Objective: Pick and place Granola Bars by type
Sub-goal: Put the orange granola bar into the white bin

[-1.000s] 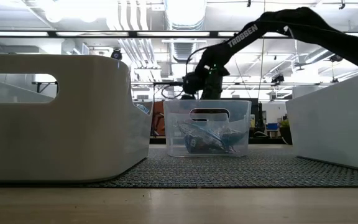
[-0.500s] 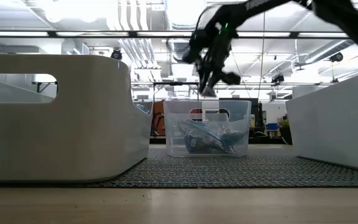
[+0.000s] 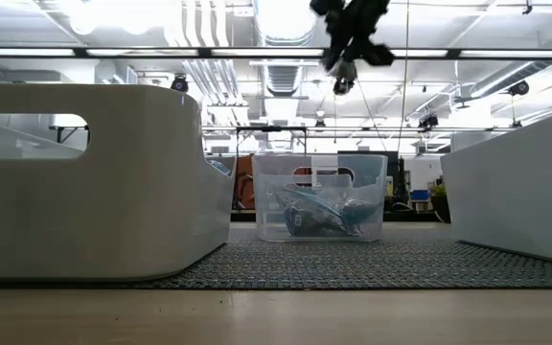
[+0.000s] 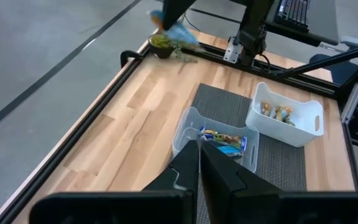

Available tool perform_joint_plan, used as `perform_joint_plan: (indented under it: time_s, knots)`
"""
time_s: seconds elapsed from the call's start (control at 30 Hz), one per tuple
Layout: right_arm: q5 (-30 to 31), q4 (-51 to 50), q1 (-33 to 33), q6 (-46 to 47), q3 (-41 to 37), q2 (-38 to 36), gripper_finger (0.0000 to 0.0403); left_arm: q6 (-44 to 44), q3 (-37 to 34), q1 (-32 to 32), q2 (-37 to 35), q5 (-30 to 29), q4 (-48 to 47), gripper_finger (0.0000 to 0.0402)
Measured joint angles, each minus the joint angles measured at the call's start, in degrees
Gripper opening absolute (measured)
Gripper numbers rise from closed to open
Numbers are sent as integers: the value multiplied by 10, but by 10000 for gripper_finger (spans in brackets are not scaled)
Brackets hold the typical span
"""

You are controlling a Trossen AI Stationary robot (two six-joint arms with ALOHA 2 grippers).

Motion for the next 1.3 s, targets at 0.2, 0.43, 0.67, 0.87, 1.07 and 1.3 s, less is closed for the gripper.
perform_joint_plan:
  time_s: [0.2, 0.43, 0.67, 0.87, 1.07, 1.3]
  knots:
    - [0, -26, 35, -5, 0, -41, 52, 0, 0, 0, 0, 13, 0, 0]
    - [-6, -34, 97, -4, 0, -77, 52, 1, 0, 0, 0, 22, 0, 0]
    - [-35, -87, 180, 42, 0, -101, 52, 1, 0, 0, 0, 27, -2, 0]
    - [-35, -120, 274, 116, 0, -102, 52, 2, 0, 0, 0, 40, -2, 0]
    - [-24, -130, 355, 190, -4, -94, 52, 9, 0, 0, 0, 48, -2, 0]
    - [19, -142, 422, 321, -30, -93, 52, 14, 0, 0, 0, 74, -3, 0]
